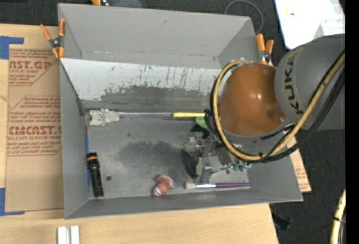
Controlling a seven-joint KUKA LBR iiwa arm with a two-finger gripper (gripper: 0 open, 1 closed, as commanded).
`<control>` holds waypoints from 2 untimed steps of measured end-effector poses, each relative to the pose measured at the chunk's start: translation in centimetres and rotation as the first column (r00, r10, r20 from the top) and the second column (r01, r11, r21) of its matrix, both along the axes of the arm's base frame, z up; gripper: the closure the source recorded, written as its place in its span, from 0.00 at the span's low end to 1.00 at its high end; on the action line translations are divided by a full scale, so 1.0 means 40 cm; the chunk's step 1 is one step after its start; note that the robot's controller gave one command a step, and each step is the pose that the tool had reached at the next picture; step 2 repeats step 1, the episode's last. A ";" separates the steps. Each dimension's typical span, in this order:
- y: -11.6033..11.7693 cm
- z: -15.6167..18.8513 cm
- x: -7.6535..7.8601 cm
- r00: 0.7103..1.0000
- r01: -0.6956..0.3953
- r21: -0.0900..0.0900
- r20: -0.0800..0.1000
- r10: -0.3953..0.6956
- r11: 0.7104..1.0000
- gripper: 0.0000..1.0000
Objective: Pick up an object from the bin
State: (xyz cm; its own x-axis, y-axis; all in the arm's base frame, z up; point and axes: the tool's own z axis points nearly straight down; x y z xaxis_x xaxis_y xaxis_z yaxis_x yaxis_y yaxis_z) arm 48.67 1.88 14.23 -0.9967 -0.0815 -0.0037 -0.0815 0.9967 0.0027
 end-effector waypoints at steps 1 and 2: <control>0.001 0.069 -0.003 1.000 0.000 0.000 -0.004 0.000 1.000 1.00; 0.001 0.069 -0.003 1.000 0.000 0.000 -0.004 0.000 1.000 1.00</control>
Offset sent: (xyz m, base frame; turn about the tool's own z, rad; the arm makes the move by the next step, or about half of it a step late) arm -0.0013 0.0001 0.0447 -0.0004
